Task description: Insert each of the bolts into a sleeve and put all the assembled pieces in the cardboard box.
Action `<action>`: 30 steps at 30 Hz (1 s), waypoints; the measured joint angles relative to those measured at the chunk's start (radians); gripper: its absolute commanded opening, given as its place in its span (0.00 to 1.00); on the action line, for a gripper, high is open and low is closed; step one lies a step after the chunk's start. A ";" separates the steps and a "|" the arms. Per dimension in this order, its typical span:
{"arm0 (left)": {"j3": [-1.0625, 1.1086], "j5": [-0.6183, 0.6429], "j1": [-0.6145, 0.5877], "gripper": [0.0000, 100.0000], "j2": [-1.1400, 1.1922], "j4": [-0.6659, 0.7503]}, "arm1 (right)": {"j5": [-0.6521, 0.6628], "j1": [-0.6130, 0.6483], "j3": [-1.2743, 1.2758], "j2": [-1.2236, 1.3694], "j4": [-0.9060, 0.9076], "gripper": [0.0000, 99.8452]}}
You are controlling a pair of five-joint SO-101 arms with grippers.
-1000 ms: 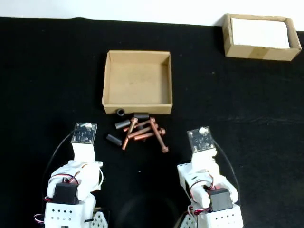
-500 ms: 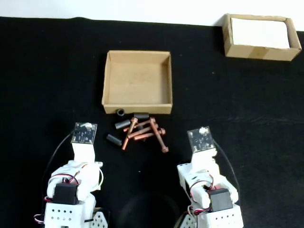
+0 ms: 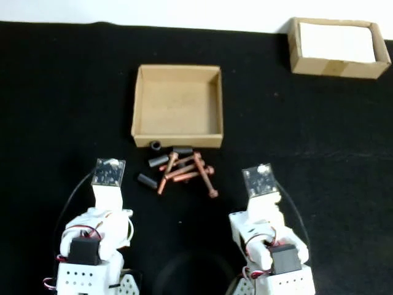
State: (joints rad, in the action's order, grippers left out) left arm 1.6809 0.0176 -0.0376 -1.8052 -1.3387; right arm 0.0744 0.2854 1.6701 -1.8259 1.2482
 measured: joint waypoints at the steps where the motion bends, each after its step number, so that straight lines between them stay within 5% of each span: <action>1: 0.000 0.000 0.000 0.01 0.000 0.000 | 0.000 0.000 0.000 0.000 0.000 0.01; 30: 0.000 0.000 0.000 0.01 0.000 0.000 | 0.000 0.054 0.000 0.000 -0.017 0.01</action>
State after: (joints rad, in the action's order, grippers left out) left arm 1.6809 0.0176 -0.0376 -1.8052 -1.3387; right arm 0.0744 0.3391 1.6701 -1.8259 1.2313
